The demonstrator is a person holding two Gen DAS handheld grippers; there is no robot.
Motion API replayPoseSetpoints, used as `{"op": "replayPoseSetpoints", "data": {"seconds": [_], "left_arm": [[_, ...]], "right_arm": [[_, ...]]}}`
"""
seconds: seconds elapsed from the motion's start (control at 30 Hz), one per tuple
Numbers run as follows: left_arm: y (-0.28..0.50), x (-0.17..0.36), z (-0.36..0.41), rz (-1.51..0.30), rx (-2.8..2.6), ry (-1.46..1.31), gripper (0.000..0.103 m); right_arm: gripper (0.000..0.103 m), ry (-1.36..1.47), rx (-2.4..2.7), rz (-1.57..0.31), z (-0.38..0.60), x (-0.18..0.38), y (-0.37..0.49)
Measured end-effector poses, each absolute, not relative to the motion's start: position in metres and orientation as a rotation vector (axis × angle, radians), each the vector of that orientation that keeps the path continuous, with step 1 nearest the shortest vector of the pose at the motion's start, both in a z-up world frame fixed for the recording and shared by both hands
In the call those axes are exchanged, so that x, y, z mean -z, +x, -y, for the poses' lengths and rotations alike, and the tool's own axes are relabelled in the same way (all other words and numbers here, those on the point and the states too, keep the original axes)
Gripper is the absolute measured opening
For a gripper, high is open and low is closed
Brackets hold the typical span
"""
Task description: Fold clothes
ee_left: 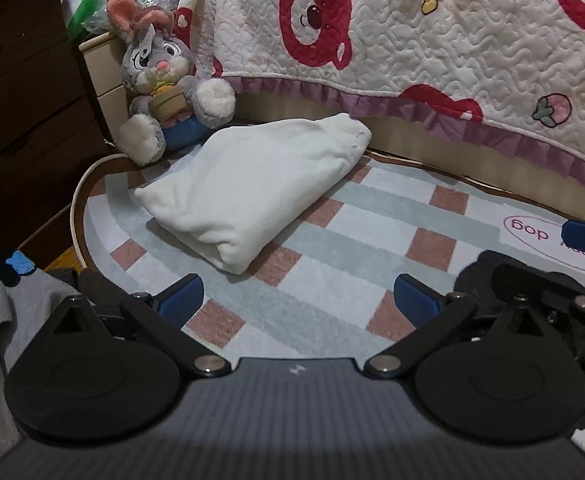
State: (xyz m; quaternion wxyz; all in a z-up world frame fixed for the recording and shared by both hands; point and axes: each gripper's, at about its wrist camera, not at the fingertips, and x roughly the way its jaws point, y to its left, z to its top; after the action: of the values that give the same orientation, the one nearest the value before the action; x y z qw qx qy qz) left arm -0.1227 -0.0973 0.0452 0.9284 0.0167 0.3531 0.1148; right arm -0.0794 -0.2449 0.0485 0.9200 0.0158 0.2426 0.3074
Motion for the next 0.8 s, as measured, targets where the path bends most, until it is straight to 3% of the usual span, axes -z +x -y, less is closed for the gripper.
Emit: {"op": "replayPoseSetpoints", "data": {"seconds": [0.23,0.8], "left_arm": [[-0.131,-0.039,0.110,-0.751,-0.193,0.078,0.103],[-0.146,-0.044,0.120,-0.741,-0.197,0.075,0.103]], "right_arm": [[0.086,0.069,-0.584,-0.573,0.257,-0.035,-0.094],[0.086,0.049,-0.535,-0.547,0.265,-0.045,-0.110]]}}
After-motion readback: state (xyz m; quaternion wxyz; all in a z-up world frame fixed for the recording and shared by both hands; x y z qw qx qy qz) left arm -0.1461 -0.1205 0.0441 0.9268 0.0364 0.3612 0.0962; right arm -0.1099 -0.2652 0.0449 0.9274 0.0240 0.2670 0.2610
